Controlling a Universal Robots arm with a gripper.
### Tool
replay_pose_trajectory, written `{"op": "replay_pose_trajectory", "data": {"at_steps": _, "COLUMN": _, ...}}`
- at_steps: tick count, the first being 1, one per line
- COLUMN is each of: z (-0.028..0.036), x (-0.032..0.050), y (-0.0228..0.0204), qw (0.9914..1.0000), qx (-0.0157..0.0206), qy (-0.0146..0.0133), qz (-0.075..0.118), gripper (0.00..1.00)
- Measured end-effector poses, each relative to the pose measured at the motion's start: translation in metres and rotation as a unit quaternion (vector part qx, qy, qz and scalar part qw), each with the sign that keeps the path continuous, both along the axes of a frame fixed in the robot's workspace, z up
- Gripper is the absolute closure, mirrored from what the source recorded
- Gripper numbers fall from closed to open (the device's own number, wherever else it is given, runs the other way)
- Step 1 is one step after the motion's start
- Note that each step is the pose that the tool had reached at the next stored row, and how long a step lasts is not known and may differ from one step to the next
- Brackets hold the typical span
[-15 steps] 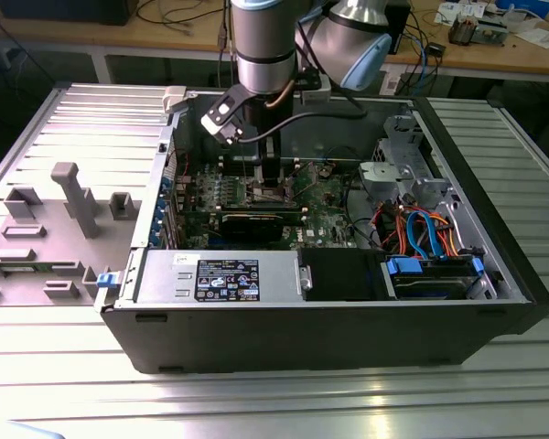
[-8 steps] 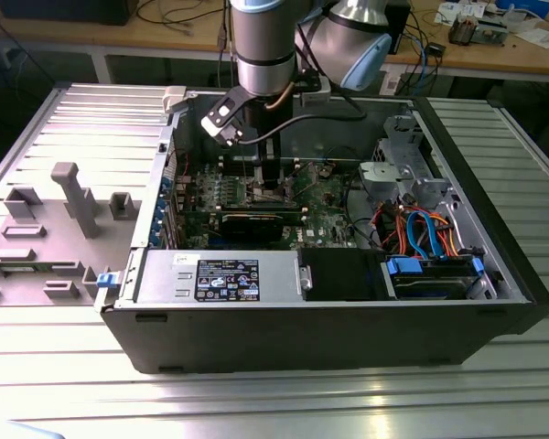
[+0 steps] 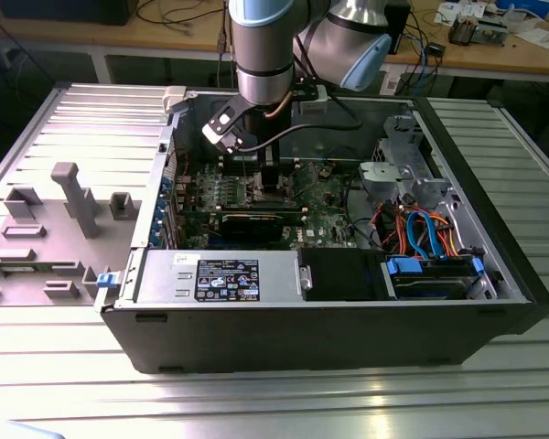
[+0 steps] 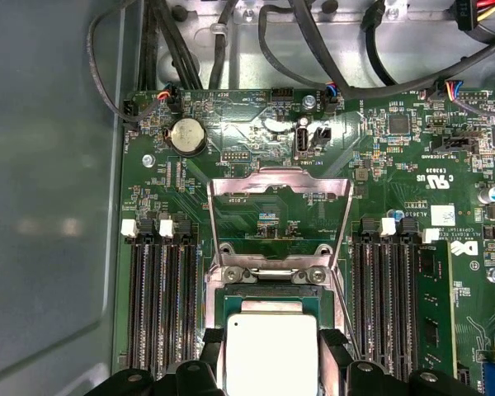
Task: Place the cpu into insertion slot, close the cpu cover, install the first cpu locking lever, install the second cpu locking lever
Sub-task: 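Place the cpu into insertion slot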
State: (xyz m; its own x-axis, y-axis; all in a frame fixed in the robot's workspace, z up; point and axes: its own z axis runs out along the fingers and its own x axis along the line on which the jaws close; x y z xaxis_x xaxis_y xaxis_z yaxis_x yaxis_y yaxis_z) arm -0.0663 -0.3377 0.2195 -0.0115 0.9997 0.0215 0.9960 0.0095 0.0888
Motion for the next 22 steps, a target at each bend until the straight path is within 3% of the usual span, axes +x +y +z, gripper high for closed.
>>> {"op": "replay_pose_trajectory", "data": {"at_steps": 8, "z": -0.0004, "x": 0.0000, "y": 0.0000, "qw": 1.00000, "qx": 0.0001, "qy": -0.0001, "qz": 0.000, "gripper": 0.46}}
{"op": "replay_pose_trajectory", "data": {"at_steps": 18, "z": -0.0108, "x": 0.0000, "y": 0.0025, "qw": 1.00000, "qx": -0.0002, "qy": 0.0016, "qz": 0.000, "gripper": 0.46}}
{"op": "replay_pose_trajectory", "data": {"at_steps": 22, "z": -0.0154, "x": -0.0001, "y": -0.0023, "qw": 0.99999, "qx": -0.0001, "qy": 0.0030, "qz": 0.002, "gripper": 0.46}}
